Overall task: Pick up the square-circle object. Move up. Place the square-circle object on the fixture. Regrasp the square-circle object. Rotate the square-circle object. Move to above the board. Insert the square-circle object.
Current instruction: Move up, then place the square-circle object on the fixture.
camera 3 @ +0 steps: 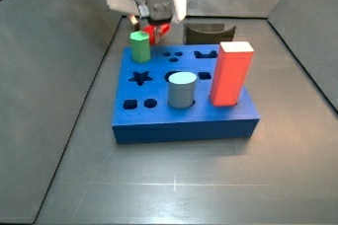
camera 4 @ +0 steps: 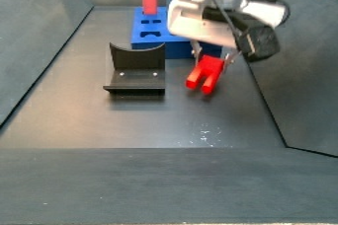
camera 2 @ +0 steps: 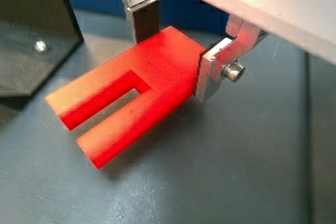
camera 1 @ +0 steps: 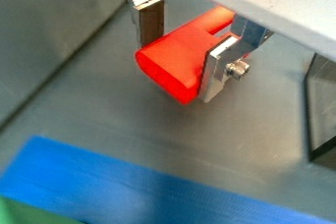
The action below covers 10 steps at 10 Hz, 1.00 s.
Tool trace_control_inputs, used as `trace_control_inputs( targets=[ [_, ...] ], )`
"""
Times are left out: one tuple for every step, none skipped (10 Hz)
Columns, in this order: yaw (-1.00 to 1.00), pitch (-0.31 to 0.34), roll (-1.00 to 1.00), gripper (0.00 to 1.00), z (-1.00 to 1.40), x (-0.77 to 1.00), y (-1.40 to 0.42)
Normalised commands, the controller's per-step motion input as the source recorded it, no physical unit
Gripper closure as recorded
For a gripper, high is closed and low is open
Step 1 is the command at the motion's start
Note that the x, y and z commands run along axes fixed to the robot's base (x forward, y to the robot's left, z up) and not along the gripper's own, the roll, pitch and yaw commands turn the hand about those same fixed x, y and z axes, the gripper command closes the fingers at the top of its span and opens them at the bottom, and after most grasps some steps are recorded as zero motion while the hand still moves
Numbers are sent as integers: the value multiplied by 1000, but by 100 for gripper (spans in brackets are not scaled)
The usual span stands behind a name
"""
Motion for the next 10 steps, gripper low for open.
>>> trace_control_inputs(
  targets=[
    [-13, 76, 1, 100, 490, -14, -3],
    [-13, 68, 8, 100, 286, -15, 3],
    [0, 0, 0, 100, 1000, 0, 0],
    [0, -15, 5, 100, 1000, 4, 0],
    [0, 3, 5, 100, 1000, -7, 0],
    [-1, 12, 9, 100, 1000, -12, 2],
    [-2, 18, 12, 100, 1000, -16, 4],
    [-4, 23, 16, 100, 1000, -21, 6],
    [-6, 24, 22, 100, 1000, -25, 9],
    [-7, 27, 25, 100, 1000, -27, 10]
  ],
)
